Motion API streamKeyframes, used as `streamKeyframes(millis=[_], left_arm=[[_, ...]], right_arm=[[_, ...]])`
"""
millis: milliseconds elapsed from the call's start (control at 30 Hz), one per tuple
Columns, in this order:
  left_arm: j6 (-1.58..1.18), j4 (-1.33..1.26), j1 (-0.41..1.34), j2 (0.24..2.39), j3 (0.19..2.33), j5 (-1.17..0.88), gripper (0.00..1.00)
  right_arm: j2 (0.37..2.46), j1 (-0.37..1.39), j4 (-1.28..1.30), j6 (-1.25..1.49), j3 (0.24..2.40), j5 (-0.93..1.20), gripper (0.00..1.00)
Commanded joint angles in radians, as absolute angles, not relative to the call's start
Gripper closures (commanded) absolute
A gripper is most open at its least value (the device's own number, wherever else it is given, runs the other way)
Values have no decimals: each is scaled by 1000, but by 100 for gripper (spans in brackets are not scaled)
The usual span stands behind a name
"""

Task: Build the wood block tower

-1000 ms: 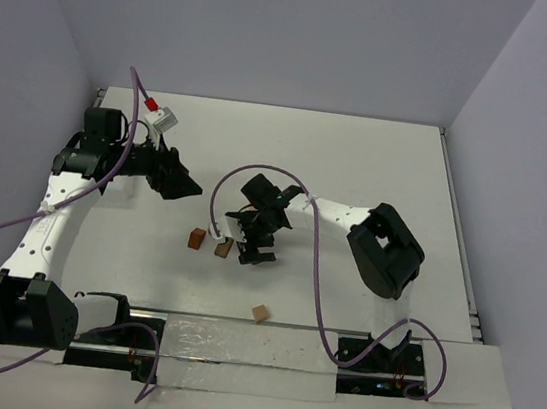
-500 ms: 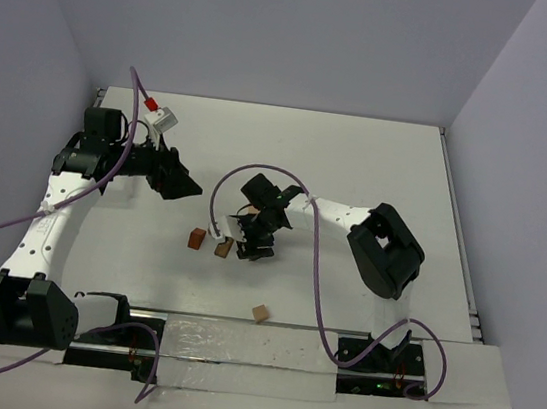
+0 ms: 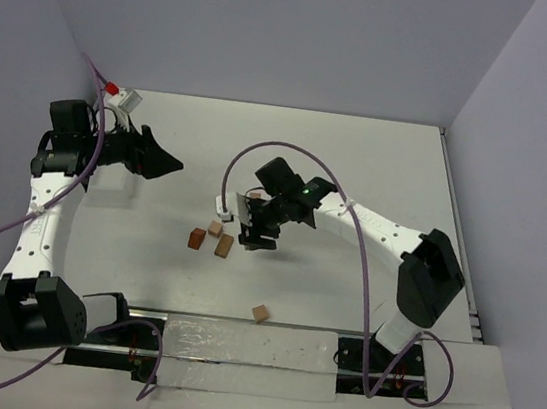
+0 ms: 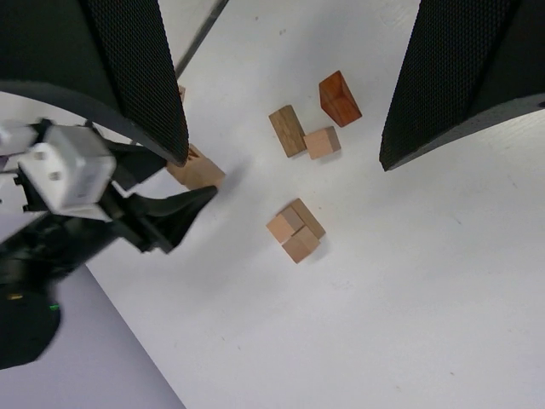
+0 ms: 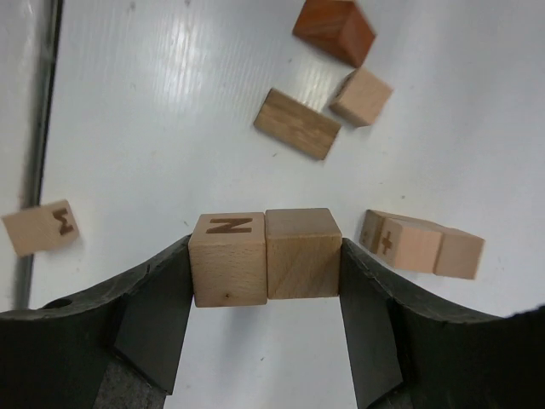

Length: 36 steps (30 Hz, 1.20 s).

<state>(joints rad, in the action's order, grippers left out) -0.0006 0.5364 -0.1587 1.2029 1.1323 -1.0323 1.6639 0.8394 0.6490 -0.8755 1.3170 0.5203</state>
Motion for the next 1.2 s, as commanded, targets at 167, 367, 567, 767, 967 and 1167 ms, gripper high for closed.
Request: streamKeyframes(millis=[167,367,567,767,967,1167], left_arm=[[-73,429,-169,1146,1114,-941,1],[-66,428,-170,1135,1103,-914,1],[-82,420,-170,1148,1102,-907,1],[-78,436,-171,1179,1120,-915,1],[-78,426,-172,1195,1111,-922,1],[-77,430,-173,1209,1112,-927,1]], right_arm=[[1707,746,775,-609,1580,512,50],[1837,707,822,-639,1745,423,52],[1915,699,829,-690,1804,413,53],[1976,696,824,-781,1806,395,53],[2016,696,825,-851,1805,380,53],[2052,689,836,-861,1827,379,53]])
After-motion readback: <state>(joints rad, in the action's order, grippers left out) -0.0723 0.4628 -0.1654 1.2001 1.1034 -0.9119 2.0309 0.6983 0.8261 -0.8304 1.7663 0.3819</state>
